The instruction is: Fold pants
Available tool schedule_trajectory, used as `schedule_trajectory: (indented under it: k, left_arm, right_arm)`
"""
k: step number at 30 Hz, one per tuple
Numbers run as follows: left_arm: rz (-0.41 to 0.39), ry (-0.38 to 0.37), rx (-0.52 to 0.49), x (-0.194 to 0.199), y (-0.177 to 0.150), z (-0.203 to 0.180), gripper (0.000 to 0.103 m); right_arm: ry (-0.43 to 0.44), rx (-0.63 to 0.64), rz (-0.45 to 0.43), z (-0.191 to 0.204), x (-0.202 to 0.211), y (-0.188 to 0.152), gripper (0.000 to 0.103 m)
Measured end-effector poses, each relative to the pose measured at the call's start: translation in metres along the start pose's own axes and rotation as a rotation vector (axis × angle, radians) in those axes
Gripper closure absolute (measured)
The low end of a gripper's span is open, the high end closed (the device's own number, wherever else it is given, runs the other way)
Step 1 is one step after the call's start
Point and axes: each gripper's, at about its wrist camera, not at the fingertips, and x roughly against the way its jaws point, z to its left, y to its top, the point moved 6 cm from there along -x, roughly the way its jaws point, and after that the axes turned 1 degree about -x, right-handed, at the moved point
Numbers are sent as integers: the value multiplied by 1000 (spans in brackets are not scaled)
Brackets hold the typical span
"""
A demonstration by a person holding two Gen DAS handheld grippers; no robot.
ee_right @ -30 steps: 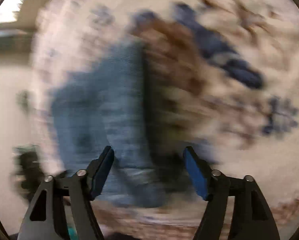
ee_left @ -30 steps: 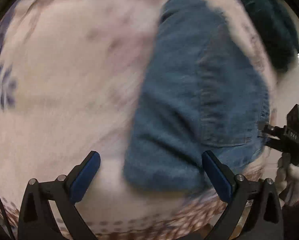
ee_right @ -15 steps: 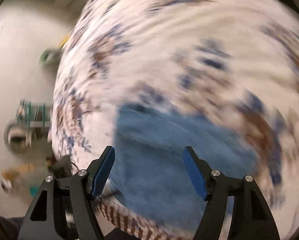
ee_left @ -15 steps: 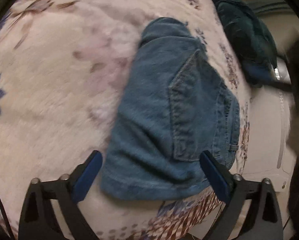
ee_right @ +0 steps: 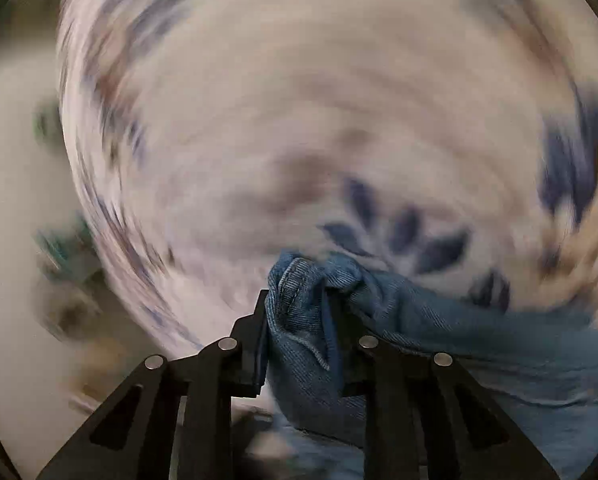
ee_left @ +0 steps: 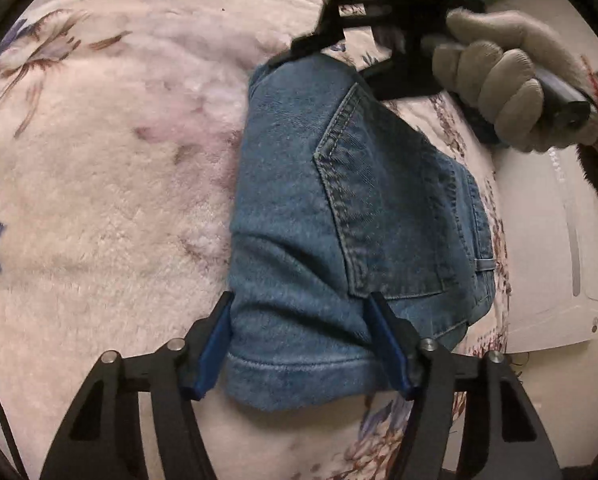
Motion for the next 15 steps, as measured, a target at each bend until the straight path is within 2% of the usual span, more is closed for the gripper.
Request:
schedule_trajectory:
  k: [2,5,7,9,10,11,12,13,14,15]
  left_arm:
    - [0,-18,10,3,-4,5,40]
    - [7,-52,46,8,-9,17,41]
    - [10,-72,74,13,-8,22,41]
    - [12,-74,85,16,-2,20,41]
    - [10,-69,81,20,-2,21,41]
    - [8,-61,73,21,-3,21,41]
    - [8,-58,72,22,-3,21,41]
    - [6,-57,74,24,-3,22,41]
    - [6,-55,76,23,-2,21,41]
    - [8,-50,73,23,-2,20,41]
  right_arm:
    - [91,-114,-16,-12,0,-1,78]
    - [280,-310,-41,-30,11,-2,83]
    - [318,-311,-45,-28,19,0,86]
    - [198,-167,-71,-11,36,5,85]
    - [99,-47,-83,5,43,6,83]
    - [-5,64,-86,19,46,6,70]
    - [-97,138,-85,29,46,8,39]
    - [-201,222,-67,42,40,8,26]
    - [-259,288,-34,53,29,8,21]
    - [-303,335,14,62,15,6,23]
